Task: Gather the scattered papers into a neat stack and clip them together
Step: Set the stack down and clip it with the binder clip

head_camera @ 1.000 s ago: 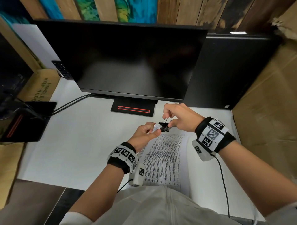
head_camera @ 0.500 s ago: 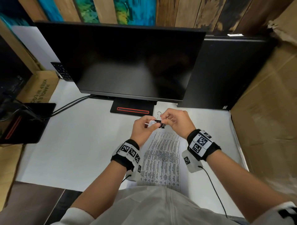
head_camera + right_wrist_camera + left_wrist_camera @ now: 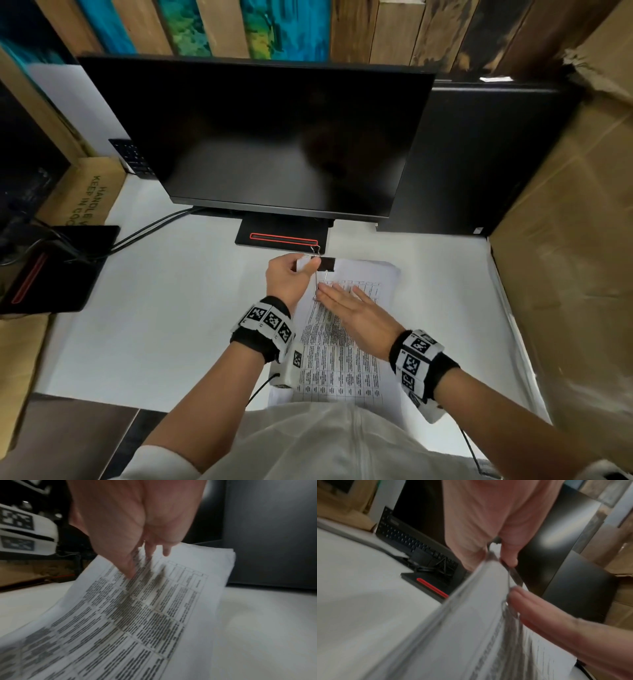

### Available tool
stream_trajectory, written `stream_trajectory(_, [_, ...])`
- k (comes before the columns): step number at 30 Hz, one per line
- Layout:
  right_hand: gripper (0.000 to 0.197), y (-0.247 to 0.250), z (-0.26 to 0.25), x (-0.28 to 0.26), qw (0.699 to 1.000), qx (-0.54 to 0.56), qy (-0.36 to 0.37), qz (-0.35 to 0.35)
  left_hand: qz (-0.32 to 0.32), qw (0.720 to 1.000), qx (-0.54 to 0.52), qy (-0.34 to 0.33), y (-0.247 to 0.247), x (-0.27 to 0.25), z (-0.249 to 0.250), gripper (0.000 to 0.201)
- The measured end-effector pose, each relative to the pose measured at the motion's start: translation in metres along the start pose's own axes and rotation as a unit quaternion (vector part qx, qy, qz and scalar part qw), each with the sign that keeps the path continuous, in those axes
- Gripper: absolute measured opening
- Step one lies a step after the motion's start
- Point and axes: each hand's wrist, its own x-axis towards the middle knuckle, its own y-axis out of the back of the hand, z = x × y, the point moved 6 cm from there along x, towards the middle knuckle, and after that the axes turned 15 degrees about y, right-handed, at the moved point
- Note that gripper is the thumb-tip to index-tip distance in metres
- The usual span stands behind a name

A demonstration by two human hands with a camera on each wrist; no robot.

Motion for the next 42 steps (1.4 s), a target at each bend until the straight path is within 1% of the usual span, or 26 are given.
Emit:
stream_trajectory(2, [0.058,0.027,0.005,-0.002,0.992,0.013,-0.017,0.124,-0.013,1.000,0.001,0.004,0.002,-0.001,0.004,0.012])
stream_trajectory(3, [0.056,0.041,0.009,-0.003,0.981,0.019,-0.045,0.190,-0.023,1.000,-0.004,0.003,0.002,-0.002,0.005,0.016])
stream_trajectory(4, [0.063,0.053,0.014,-0.001,0.969,0.035,-0.075,0.231,-0.036,0.999,-0.006,0.003,0.000,-0.005,0.007,0.018])
stream_trajectory(5, [0.075,0.060,0.018,0.003,0.965,0.057,-0.095,0.236,-0.046,0.999,-0.003,-0.010,-0.001,-0.012,0.010,0.018])
stream_trajectory(7, [0.094,0.062,0.022,0.016,0.972,0.105,-0.115,0.176,-0.073,0.996,0.009,-0.056,-0.004,-0.027,0.021,0.018])
stream_trajectory(9, [0.095,0.067,0.026,0.023,0.972,0.132,-0.122,0.154,-0.090,0.991,0.004,-0.103,-0.003,-0.039,0.033,0.018])
stream_trajectory(11, [0.075,0.077,0.028,0.026,0.967,0.144,-0.141,0.158,-0.096,0.985,0.001,-0.144,0.001,-0.046,0.043,0.019])
stream_trajectory(13, [0.020,0.085,0.024,0.030,0.966,0.152,-0.154,0.139,-0.090,0.980,0.028,-0.177,0.004,-0.051,0.048,0.023])
stream_trajectory(14, [0.023,0.088,0.024,0.032,0.967,0.157,-0.154,0.129,-0.088,0.976,0.040,-0.196,0.005,-0.055,0.051,0.023])
stream_trajectory(15, [0.036,0.090,0.022,0.035,0.966,0.172,-0.151,0.118,-0.090,0.973,0.044,-0.208,0.007,-0.060,0.055,0.022])
stream_trajectory(16, [0.039,0.092,0.023,0.036,0.964,0.187,-0.152,0.117,-0.094,0.972,0.028,-0.214,0.009,-0.064,0.058,0.022])
stream_trajectory(18, [0.036,0.105,0.016,0.041,0.969,0.173,-0.133,0.120,-0.121,0.974,-0.013,-0.189,0.016,-0.063,0.058,0.032])
stream_trajectory(19, [0.035,0.113,0.013,0.043,0.971,0.158,-0.125,0.127,-0.136,0.976,-0.011,-0.172,0.020,-0.058,0.055,0.046])
stream_trajectory(21, [0.033,0.131,0.003,0.047,0.968,0.117,-0.127,0.180,-0.162,0.976,0.057,-0.132,0.026,-0.046,0.041,0.069])
stream_trajectory(22, [0.033,0.138,-0.001,0.048,0.965,0.099,-0.127,0.205,-0.164,0.977,0.090,-0.106,0.030,-0.038,0.032,0.066])
stream_trajectory(24, [0.031,0.140,-0.004,0.051,0.963,0.103,-0.127,0.212,-0.132,0.983,0.116,-0.056,0.042,-0.028,0.018,0.041])
stream_trajectory(27, [0.034,0.116,0.022,0.043,0.970,0.095,-0.156,0.161,-0.104,0.994,0.030,0.010,0.063,-0.016,0.005,0.009])
stream_trajectory(28, [0.036,0.109,0.034,0.035,0.967,0.093,-0.175,0.160,-0.109,0.994,0.004,0.028,0.069,-0.013,0.002,0.010])
stream_trajectory(31, [0.018,0.091,0.056,0.020,0.938,0.161,-0.189,0.244,-0.128,0.988,-0.020,0.085,0.079,0.001,-0.015,0.015])
stream_trajectory(33, [0.022,0.072,0.063,0.015,0.900,0.224,-0.232,0.293,-0.133,0.985,-0.020,0.109,0.076,0.011,-0.029,0.021])
stream_trajectory(35, [0.014,0.044,0.076,0.009,0.857,0.266,-0.312,0.311,-0.135,0.982,-0.028,0.130,0.071,0.022,-0.044,0.021])
stream_trajectory(36, [0.009,0.028,0.082,0.006,0.842,0.279,-0.354,0.296,-0.133,0.981,-0.028,0.140,0.069,0.027,-0.053,0.020])
stream_trajectory(37, [0.011,0.009,0.087,0.004,0.830,0.294,-0.398,0.257,-0.126,0.980,-0.014,0.152,0.070,0.032,-0.062,0.021])
stream_trajectory(38, [0.013,-0.013,0.089,0.003,0.822,0.312,-0.434,0.196,-0.118,0.980,0.014,0.160,0.070,0.040,-0.074,0.022])
stream_trajectory(40, [0.010,-0.042,0.082,0.001,0.804,0.343,-0.477,0.086,-0.106,0.973,0.132,0.159,0.073,0.054,-0.095,0.021])
stream_trajectory(42, [0.012,-0.058,0.077,-0.006,0.772,0.361,-0.519,0.064,-0.076,0.955,0.244,0.151,0.081,0.063,-0.107,0.010])
